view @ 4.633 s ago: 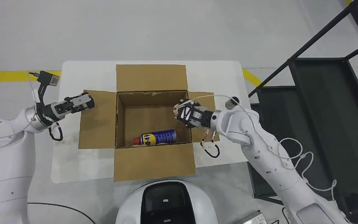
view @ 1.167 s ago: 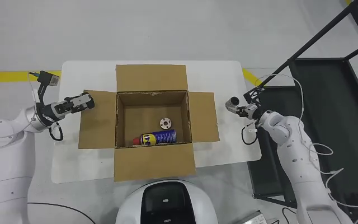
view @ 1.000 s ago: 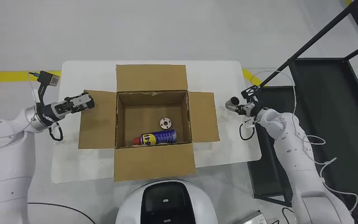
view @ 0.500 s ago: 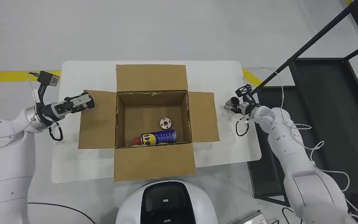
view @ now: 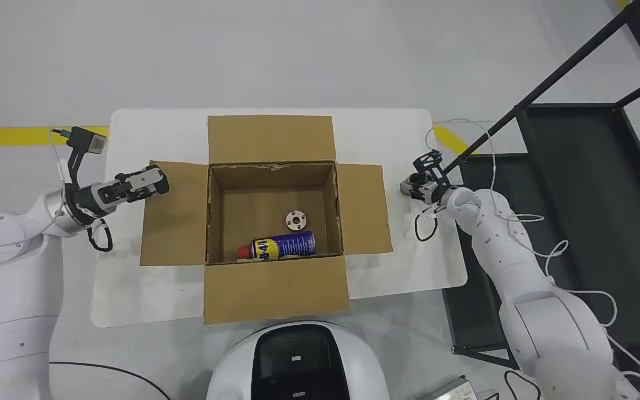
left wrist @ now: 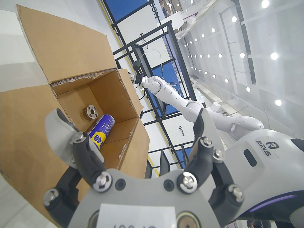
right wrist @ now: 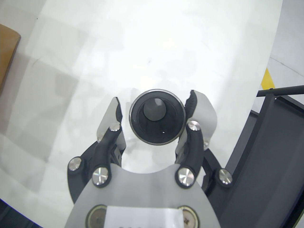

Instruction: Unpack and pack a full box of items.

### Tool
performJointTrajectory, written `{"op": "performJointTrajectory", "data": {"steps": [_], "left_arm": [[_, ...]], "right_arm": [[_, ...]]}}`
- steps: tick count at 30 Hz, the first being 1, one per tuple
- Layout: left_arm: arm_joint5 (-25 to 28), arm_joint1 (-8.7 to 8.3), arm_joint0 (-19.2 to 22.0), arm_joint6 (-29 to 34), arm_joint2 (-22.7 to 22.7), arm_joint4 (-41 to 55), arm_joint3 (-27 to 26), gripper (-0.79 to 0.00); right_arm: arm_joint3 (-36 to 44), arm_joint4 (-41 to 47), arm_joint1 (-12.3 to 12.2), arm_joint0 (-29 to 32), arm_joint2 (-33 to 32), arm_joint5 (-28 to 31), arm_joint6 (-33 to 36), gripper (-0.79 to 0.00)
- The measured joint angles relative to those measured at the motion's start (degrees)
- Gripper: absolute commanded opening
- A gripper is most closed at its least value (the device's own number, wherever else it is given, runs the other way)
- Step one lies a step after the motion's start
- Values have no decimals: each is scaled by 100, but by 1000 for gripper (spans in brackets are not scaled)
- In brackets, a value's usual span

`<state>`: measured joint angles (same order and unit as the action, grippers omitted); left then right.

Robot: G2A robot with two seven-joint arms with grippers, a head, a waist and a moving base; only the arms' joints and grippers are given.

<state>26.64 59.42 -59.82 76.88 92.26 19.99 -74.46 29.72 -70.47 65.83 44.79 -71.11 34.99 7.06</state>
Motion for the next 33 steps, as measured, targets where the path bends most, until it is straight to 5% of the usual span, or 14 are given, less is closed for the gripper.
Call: {"op": "performJointTrajectory", "data": {"steps": [13, 19, 24, 29, 33], "left_arm": [[0, 0, 0, 0, 0, 0, 0, 0], [0, 0, 0, 0, 0, 0, 0, 0], [0, 0, 0, 0, 0, 0, 0, 0], [0, 0, 0, 0, 0, 0, 0, 0], [0, 0, 0, 0, 0, 0, 0, 0]], "right_arm": [[837, -157, -273, 409, -336, 341, -617, -785], [2844, -221, -530, 1323, -920, 324, -573, -785], [4992, 11, -629, 2202, -1237, 380, 133, -785], [6481, 102, -619, 2495, -935, 544, 666, -785], [6795, 141, -540, 2298, -355, 439, 1053, -785]]}}
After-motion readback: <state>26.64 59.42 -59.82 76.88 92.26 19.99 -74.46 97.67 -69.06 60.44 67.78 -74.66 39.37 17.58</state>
